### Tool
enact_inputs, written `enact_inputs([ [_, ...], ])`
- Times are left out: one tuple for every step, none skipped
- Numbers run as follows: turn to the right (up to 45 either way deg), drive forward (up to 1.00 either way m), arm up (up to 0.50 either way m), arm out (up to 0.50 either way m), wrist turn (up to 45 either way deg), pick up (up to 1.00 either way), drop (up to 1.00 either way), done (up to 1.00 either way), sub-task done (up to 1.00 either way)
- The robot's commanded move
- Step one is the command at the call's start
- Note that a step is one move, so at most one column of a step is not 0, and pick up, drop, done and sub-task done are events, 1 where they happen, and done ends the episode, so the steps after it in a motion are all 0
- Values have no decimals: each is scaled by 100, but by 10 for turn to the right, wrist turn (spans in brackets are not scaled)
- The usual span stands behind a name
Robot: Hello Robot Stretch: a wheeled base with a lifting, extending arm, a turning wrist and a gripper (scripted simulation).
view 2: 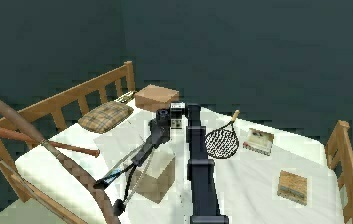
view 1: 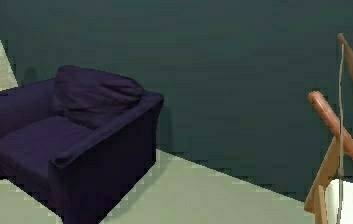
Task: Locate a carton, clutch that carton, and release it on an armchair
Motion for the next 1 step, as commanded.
enact_inputs([
  [0,0,0,0,450,0,0,0,0],
])
